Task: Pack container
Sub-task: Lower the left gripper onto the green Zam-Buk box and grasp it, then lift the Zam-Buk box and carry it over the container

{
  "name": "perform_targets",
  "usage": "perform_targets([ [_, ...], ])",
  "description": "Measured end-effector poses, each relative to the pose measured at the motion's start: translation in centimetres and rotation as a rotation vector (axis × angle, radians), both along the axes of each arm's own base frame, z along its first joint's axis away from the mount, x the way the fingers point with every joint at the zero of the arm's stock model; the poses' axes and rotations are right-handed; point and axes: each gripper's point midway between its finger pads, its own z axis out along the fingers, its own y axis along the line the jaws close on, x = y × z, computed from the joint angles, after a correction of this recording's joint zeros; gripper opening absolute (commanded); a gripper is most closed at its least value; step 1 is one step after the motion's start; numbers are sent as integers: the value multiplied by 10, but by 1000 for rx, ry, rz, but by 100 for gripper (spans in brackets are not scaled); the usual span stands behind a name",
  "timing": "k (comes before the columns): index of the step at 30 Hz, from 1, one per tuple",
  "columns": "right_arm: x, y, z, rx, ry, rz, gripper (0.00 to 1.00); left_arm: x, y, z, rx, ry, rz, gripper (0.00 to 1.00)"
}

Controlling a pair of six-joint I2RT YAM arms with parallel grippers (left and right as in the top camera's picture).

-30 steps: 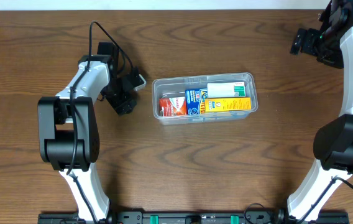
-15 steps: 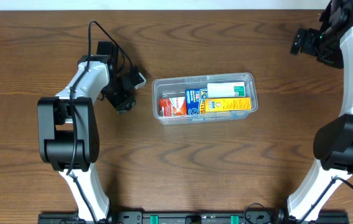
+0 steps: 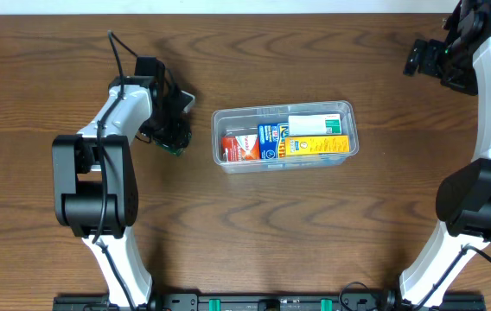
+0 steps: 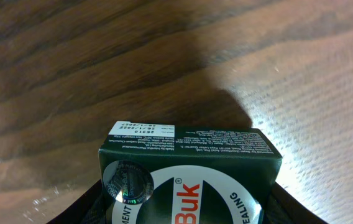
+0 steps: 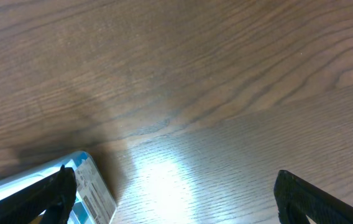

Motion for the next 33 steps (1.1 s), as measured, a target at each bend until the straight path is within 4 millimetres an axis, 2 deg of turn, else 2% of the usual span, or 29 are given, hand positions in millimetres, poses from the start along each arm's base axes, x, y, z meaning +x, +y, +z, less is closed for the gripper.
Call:
perform_targets([
  [6, 0, 0, 0, 0, 0, 0, 99, 1, -1, 1, -22, 23, 202, 39],
  [12, 0, 0, 0, 0, 0, 0, 99, 2, -2, 1, -35, 32, 319, 39],
  [22, 0, 0, 0, 0, 0, 0, 99, 3, -2, 2, -39, 35, 373, 39],
  [28, 0, 0, 0, 0, 0, 0, 99, -5, -2, 5, -32, 68, 378, 39],
  [30, 0, 0, 0, 0, 0, 0, 99, -7, -1, 10, -30, 66, 381, 39],
  [33, 0, 0, 0, 0, 0, 0, 99, -7, 2, 28, -19, 33, 394, 39],
])
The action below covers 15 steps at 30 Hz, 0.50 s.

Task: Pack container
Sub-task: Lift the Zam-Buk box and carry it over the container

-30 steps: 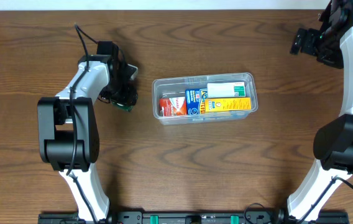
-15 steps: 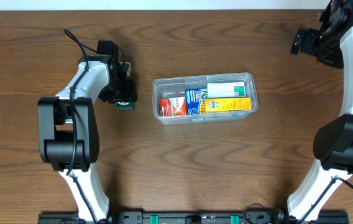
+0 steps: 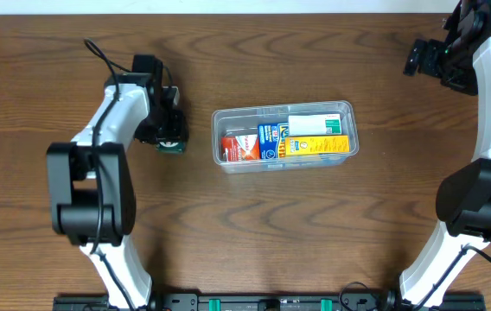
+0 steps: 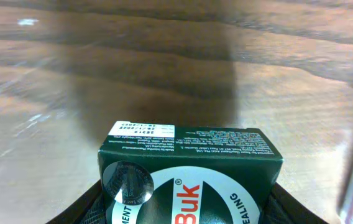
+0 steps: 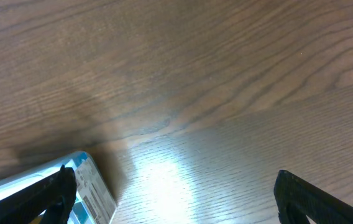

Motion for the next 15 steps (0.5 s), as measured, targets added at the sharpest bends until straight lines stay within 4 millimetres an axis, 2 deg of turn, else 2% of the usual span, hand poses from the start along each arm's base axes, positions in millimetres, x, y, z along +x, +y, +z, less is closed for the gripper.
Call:
perform_targets([
  [5, 0, 0, 0, 0, 0, 0, 99, -1, 5, 45, 50, -90, 14, 39],
  [8, 0, 0, 0, 0, 0, 0, 99, -1, 1, 71, 72, -155, 11, 39],
  [11, 0, 0, 0, 0, 0, 0, 99, -1, -11, 96, 83, -226, -2, 39],
  [15, 0, 0, 0, 0, 0, 0, 99, -3, -38, 124, 74, -318, -44, 39],
])
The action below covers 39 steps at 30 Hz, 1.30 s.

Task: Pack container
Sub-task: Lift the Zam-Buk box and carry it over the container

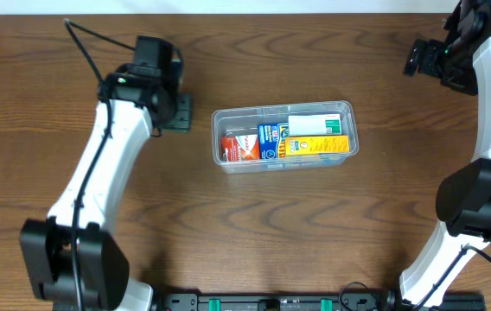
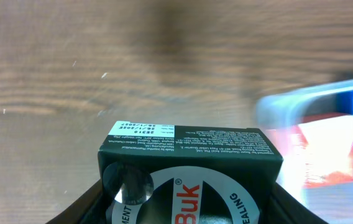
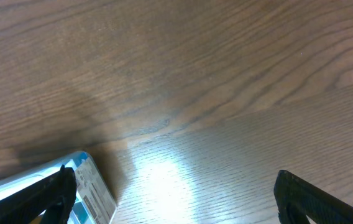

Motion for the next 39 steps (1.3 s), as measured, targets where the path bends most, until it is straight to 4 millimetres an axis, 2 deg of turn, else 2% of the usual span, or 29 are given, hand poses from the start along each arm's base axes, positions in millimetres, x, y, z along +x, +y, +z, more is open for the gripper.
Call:
perform_targets([
  [4, 0, 0, 0, 0, 0, 0, 99, -1, -36, 20, -11, -80, -47, 39],
  [11, 0, 0, 0, 0, 0, 0, 99, -7, -98, 31, -65, -148, -110, 39],
  [20, 0, 0, 0, 0, 0, 0, 99, -17, -143, 38, -119, -189, -165, 38],
  [23, 0, 0, 0, 0, 0, 0, 99, -21, -153, 31, -117, -173, -185, 38],
  [26, 0, 0, 0, 0, 0, 0, 99, -22, -159, 15, -107, -135, -181, 38],
  [33, 0, 0, 0, 0, 0, 0, 99, -21, -160, -32, -60, -24, -151, 38],
  [39, 0, 0, 0, 0, 0, 0, 99, -25, -157, -54, -34, 37, -128, 38],
])
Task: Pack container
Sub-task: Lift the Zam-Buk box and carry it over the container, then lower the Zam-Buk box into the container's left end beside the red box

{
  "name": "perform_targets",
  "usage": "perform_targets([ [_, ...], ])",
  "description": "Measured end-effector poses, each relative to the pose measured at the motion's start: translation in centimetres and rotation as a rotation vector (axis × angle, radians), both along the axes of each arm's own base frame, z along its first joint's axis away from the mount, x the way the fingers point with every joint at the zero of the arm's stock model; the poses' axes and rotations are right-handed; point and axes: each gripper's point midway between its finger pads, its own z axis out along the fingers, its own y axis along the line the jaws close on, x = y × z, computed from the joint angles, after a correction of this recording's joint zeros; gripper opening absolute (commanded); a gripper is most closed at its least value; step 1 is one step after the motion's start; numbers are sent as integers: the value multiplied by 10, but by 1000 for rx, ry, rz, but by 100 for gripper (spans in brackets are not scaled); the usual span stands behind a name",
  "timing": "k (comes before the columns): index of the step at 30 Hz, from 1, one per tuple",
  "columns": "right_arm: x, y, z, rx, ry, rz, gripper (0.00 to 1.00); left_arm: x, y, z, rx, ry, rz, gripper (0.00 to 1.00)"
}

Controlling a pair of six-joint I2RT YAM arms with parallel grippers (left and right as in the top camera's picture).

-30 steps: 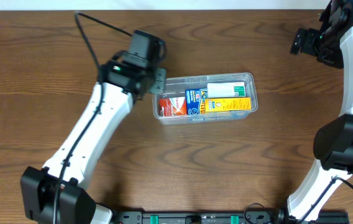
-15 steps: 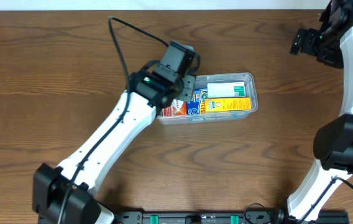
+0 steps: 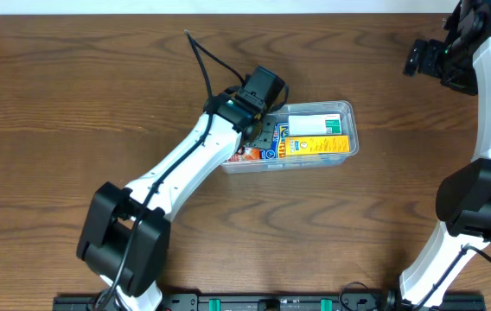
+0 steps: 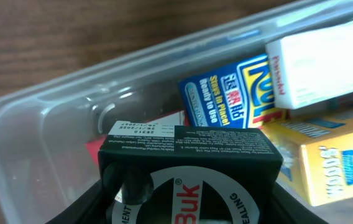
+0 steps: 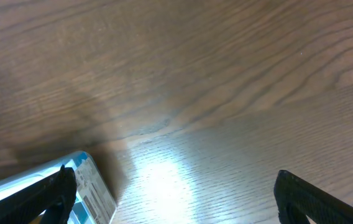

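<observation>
A clear plastic container (image 3: 345, 111) sits mid-table, holding a red pack, a blue box (image 4: 226, 93), a yellow box (image 3: 315, 145) and a white-green box (image 3: 315, 124). My left gripper (image 3: 258, 130) hangs over the container's left half, shut on a dark green box (image 4: 189, 165) with a white label. In the left wrist view that box is above the red pack and beside the blue box, inside the container's wall (image 4: 33, 124). My right gripper (image 5: 173, 199) is open at the far right corner, nothing between its fingers.
The brown wooden table (image 3: 73, 190) lies all around the container. The container's corner (image 5: 86, 180) shows at the bottom left of the right wrist view. The right arm runs along the right edge.
My left gripper, with the green box, has moved right from a spot left of the container to over the container's left half. The right gripper stayed put.
My left gripper was shut on the green box low on the table left of the container. It then held the box there, turned. Then it was higher and nearer the container, and now the box is over the container's left half.
</observation>
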Motion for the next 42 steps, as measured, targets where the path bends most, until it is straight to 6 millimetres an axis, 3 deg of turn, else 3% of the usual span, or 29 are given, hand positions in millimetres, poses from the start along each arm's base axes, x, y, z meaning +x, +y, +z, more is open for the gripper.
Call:
perform_targets([
  [13, 0, 0, 0, 0, 0, 0, 99, -10, 9, -35, 49, 110, 73, 37],
  [35, 0, 0, 0, 0, 0, 0, 99, -11, 17, -39, 23, 137, 235, 34],
  [41, 0, 0, 0, 0, 0, 0, 99, -9, 16, -39, 16, 126, 243, 36],
  [42, 0, 0, 0, 0, 0, 0, 99, -9, 16, -39, 15, 126, 243, 41],
])
